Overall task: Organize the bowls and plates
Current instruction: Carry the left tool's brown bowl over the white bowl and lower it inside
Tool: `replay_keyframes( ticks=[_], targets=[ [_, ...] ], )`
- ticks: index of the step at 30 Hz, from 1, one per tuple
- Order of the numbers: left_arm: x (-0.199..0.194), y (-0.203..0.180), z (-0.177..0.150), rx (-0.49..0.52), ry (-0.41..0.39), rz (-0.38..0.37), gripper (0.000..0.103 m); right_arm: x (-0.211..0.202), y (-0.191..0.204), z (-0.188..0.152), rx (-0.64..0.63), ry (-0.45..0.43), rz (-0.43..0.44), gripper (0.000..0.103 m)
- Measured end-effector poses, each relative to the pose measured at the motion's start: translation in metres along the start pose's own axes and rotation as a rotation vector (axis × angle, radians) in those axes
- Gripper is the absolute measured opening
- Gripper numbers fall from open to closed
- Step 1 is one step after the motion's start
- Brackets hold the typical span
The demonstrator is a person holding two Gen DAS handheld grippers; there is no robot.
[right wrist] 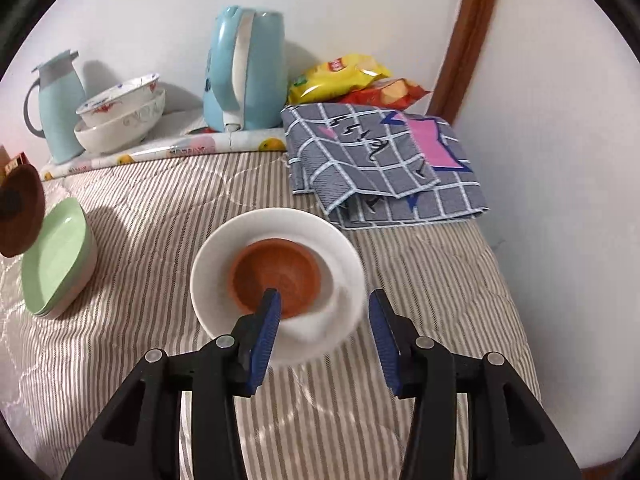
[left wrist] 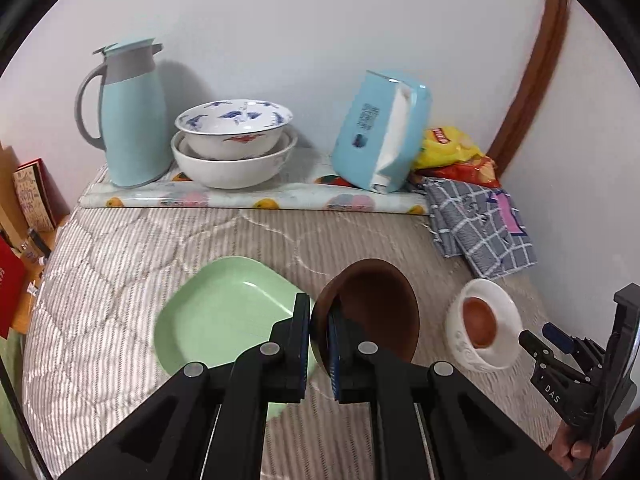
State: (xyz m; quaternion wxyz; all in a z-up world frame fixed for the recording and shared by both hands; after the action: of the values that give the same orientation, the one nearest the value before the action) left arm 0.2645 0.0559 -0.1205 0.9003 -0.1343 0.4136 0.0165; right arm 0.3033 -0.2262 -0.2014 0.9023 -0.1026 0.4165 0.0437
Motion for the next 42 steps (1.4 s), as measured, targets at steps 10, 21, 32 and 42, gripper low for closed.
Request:
replay_keyframes(
  ticks=[10, 21, 32, 42],
  targets=[
    [0.004, -0.068, -0.027, 0.054, 0.055, -0.084, 0.009, -0.038, -0.04, -0.03, 0.082, -0.049, 0.004, 0.047],
    [0.015, -0.108, -0.04, 0.068, 0.091, -0.105, 0.009, -0.053, -0.065, -0.062, 0.124, -0.05, 0.028, 0.047],
    [0.043, -0.134, -0.046, 0.08, 0.123, -0.102, 0.009, -0.047, -0.082, -0.072, 0.161, -0.046, 0.037, 0.047],
    [0.072, -0.16, -0.046, 0.098, 0.154, -0.097, 0.009, -0.029, -0.09, -0.077, 0.19, -0.016, 0.054, 0.047]
  ],
)
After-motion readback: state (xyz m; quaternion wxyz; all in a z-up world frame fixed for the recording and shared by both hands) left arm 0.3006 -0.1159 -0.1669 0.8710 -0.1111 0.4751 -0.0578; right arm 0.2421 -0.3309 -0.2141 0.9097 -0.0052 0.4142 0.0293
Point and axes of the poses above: each gripper's, at about its wrist camera, not at the fingertips, and x roughly the way its jaws point, y to its left, z to its top, the point moved 9 cm from there along x, roughly the way its jaws point, and after that the axes turned 4 degrees about -x, right-handed, at the moved point
